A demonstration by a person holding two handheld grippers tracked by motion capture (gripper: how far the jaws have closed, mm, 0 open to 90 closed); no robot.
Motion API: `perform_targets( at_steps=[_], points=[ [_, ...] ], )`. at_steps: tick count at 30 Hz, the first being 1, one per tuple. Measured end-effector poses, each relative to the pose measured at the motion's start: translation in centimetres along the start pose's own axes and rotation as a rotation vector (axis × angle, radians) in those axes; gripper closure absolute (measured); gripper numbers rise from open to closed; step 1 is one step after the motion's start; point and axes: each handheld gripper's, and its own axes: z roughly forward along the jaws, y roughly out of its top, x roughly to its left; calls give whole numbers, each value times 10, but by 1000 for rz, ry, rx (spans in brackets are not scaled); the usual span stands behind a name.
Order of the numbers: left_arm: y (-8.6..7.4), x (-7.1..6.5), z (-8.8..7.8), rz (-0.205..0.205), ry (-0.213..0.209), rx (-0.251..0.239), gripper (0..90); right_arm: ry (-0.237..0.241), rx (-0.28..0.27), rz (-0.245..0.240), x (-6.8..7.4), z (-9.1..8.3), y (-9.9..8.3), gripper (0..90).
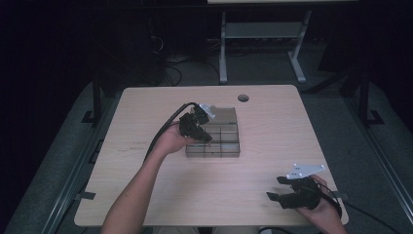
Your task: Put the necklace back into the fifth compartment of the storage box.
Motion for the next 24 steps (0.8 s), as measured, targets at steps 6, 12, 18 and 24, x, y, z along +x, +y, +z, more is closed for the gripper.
perform_targets(
  at_steps=[6, 12, 18, 24],
  points=[
    [7, 1, 6, 4, -4, 1, 876, 1, 0, 5, 0, -1, 0, 292],
    [10, 4, 10, 1, -2, -2, 876, 3, 0, 11, 0, -1, -1, 293],
    [10, 7, 16, -6, 0, 4, 875, -1, -4, 9, -1, -2, -1, 293],
    [9, 10, 20, -18, -1, 7, 875, 0, -2, 11, -1, -2, -2, 293]
  ],
)
